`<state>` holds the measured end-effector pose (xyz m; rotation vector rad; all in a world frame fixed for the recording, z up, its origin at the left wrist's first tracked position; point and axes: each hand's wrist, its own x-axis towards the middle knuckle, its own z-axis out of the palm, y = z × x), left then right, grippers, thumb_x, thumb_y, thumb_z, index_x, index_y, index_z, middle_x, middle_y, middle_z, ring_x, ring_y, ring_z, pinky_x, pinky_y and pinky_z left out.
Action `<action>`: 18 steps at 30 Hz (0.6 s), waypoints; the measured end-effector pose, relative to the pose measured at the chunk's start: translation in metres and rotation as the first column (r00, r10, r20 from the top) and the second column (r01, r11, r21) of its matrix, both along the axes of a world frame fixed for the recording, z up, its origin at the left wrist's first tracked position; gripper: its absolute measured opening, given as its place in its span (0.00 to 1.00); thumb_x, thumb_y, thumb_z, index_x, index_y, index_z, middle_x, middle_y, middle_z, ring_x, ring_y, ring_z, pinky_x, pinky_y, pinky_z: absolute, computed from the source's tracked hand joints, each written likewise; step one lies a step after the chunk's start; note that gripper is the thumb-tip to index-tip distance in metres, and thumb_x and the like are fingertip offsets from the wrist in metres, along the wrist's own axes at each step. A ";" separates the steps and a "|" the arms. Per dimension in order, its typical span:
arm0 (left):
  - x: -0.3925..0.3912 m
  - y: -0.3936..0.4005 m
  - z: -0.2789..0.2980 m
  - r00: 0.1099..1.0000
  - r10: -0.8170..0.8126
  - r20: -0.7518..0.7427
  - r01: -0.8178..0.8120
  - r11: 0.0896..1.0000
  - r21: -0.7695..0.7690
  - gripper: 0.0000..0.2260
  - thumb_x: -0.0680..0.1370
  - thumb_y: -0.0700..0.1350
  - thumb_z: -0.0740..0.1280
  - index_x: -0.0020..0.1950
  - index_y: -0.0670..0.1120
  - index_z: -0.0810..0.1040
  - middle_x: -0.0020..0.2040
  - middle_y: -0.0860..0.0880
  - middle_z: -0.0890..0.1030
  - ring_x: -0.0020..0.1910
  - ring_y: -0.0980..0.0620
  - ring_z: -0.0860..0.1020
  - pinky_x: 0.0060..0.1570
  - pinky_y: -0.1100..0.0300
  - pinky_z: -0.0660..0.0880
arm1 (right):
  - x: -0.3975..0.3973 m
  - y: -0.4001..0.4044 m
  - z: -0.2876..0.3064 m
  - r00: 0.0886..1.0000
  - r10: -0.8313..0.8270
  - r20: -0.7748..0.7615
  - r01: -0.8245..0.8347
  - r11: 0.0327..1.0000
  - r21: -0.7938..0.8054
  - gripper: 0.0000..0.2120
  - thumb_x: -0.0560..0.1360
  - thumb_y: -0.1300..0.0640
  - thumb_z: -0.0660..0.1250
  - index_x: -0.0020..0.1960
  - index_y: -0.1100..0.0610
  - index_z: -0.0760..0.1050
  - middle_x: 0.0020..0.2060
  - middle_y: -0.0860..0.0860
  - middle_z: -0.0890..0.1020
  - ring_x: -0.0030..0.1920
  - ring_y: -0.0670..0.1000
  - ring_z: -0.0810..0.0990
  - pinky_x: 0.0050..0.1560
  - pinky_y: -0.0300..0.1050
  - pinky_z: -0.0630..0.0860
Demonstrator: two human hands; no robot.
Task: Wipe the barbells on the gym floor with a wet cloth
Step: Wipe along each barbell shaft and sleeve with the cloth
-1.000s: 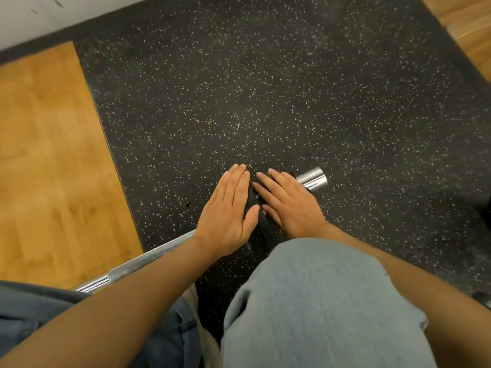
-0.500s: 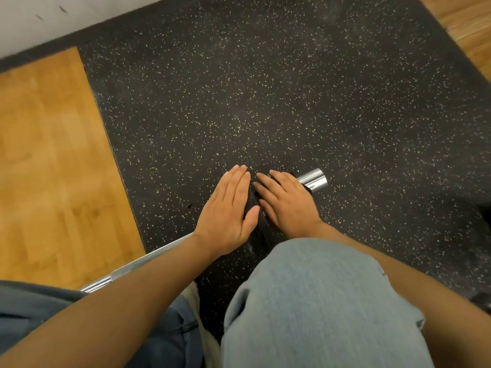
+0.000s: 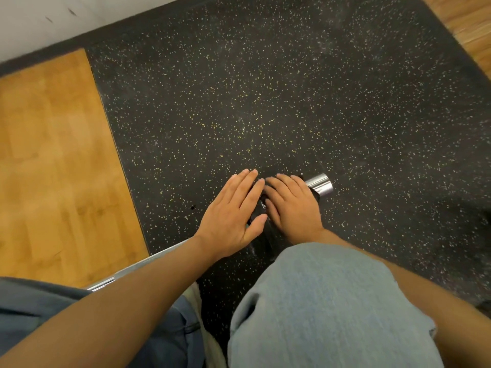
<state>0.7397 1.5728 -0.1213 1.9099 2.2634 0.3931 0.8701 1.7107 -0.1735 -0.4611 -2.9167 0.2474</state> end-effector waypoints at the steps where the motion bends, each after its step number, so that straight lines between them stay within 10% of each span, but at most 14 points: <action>1: 0.000 0.000 0.000 1.000 0.001 0.004 -0.001 1.000 -0.001 0.30 0.84 0.57 0.45 0.75 0.36 0.65 0.75 0.38 0.66 0.76 0.41 0.61 0.77 0.50 0.53 | 0.007 0.014 0.002 0.991 0.128 0.039 -0.129 0.991 0.017 0.21 0.83 0.50 0.55 0.66 0.59 0.78 0.64 0.56 0.79 0.66 0.59 0.75 0.70 0.56 0.67; 4: 0.002 -0.001 -0.001 1.000 0.003 0.016 -0.003 1.000 0.003 0.30 0.84 0.57 0.46 0.75 0.37 0.65 0.75 0.38 0.66 0.76 0.41 0.60 0.77 0.51 0.51 | 0.025 0.057 0.006 0.949 0.279 0.147 -0.297 0.947 0.122 0.23 0.83 0.47 0.54 0.70 0.58 0.74 0.67 0.57 0.77 0.67 0.60 0.75 0.68 0.58 0.69; 11: 0.001 0.001 0.000 0.997 0.056 0.051 -0.057 0.998 0.016 0.29 0.84 0.56 0.46 0.74 0.35 0.66 0.75 0.37 0.66 0.76 0.42 0.60 0.78 0.54 0.49 | 0.013 0.012 -0.005 0.990 -0.138 -0.023 0.140 0.979 0.147 0.21 0.82 0.50 0.55 0.70 0.56 0.74 0.68 0.55 0.76 0.70 0.60 0.71 0.72 0.61 0.62; 18: 0.001 0.000 -0.001 0.997 0.041 0.062 -0.042 0.999 0.014 0.31 0.84 0.57 0.45 0.73 0.34 0.67 0.74 0.37 0.66 0.76 0.41 0.60 0.77 0.51 0.53 | 0.027 0.022 -0.011 0.967 0.243 0.073 -0.253 0.937 0.240 0.23 0.84 0.46 0.53 0.76 0.53 0.66 0.74 0.55 0.70 0.74 0.59 0.65 0.75 0.58 0.60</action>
